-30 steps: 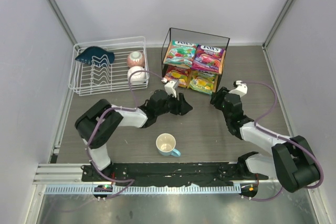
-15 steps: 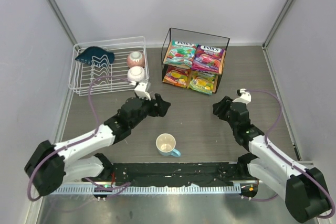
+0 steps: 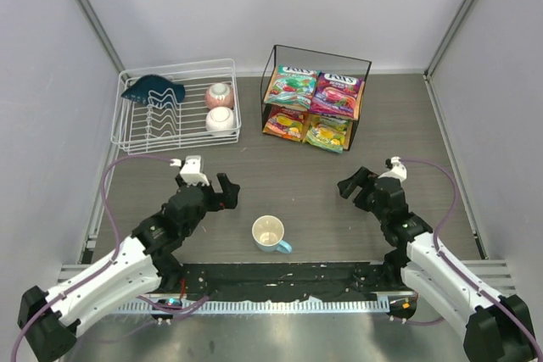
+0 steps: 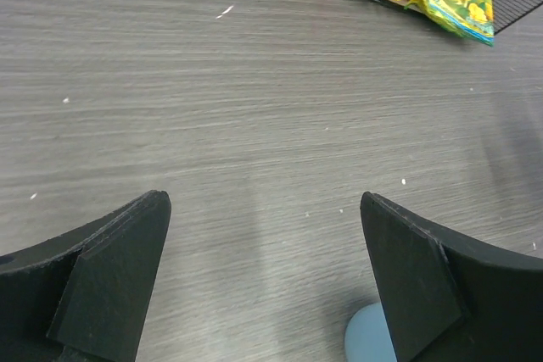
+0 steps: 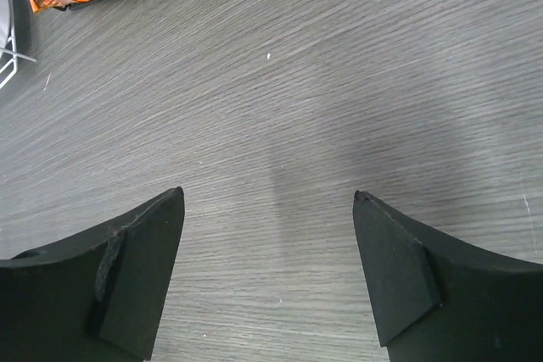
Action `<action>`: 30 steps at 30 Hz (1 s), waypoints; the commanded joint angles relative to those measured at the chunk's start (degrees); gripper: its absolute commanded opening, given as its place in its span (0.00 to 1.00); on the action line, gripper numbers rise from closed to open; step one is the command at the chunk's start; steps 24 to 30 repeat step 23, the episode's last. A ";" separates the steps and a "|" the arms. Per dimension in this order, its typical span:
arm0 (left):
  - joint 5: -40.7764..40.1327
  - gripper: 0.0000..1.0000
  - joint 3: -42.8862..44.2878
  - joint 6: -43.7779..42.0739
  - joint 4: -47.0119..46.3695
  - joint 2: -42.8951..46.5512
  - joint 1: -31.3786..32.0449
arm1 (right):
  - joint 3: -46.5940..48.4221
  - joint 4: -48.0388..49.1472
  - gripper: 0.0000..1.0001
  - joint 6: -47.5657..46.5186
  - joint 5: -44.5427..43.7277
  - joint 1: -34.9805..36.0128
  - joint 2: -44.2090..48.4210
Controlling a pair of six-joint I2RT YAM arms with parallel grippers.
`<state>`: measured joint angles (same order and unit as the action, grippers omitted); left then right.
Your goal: Place and organize the candy bags onto the shelf
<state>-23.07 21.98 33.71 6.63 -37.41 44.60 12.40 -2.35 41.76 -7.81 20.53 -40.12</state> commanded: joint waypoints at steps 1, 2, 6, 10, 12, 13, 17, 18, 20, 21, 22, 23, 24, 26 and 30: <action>-5.22 1.00 -0.44 2.84 9.26 5.76 -0.13 | -0.54 -4.23 0.86 1.75 -0.36 -0.06 2.93; -7.23 1.00 -0.27 4.15 10.49 7.42 -0.21 | -0.63 -4.94 0.86 1.75 -0.53 -0.06 4.68; -11.64 1.00 0.61 8.46 18.04 9.81 -0.21 | -1.50 -7.75 0.86 2.10 -0.71 -0.06 9.96; -11.12 1.00 0.78 10.31 19.47 9.81 -0.13 | -1.86 -8.28 0.86 2.54 -0.62 -0.14 13.04; -11.73 0.99 0.96 11.28 20.35 9.20 -0.21 | -1.94 -8.37 0.87 2.45 -0.45 -0.06 13.31; -11.91 1.00 0.88 11.55 20.35 9.02 -0.13 | -1.86 -8.37 0.86 2.36 -0.36 -0.06 13.22; -12.26 1.00 0.87 11.55 20.44 9.46 -0.21 | -1.77 -8.02 0.87 2.10 -0.36 -0.06 11.91; -12.52 1.00 0.79 11.55 20.44 9.81 -0.21 | -1.68 -8.02 0.86 2.01 -0.36 -0.14 11.82; -12.70 1.00 0.61 11.20 20.09 10.77 -0.13 | -1.68 -8.02 0.86 2.01 -0.36 -0.06 11.64; -12.79 1.00 0.61 11.20 20.17 11.13 -0.21 | -1.68 -8.02 0.87 1.92 -0.36 -0.06 11.64; -13.14 1.00 0.70 11.20 20.35 11.74 -0.13 | -1.68 -7.93 0.86 1.92 -0.27 -0.06 11.73; -13.66 1.00 1.05 11.11 20.87 12.35 -0.21 | -1.77 -7.85 0.87 1.92 -0.27 -0.06 11.82; -13.66 1.00 1.05 11.11 20.87 12.35 -0.21 | -1.77 -7.85 0.87 1.92 -0.27 -0.06 11.82; -13.66 1.00 1.05 11.11 20.87 12.35 -0.21 | -1.77 -7.85 0.87 1.92 -0.27 -0.06 11.82; -13.66 1.00 1.05 11.11 20.87 12.35 -0.21 | -1.77 -7.85 0.87 1.92 -0.27 -0.06 11.82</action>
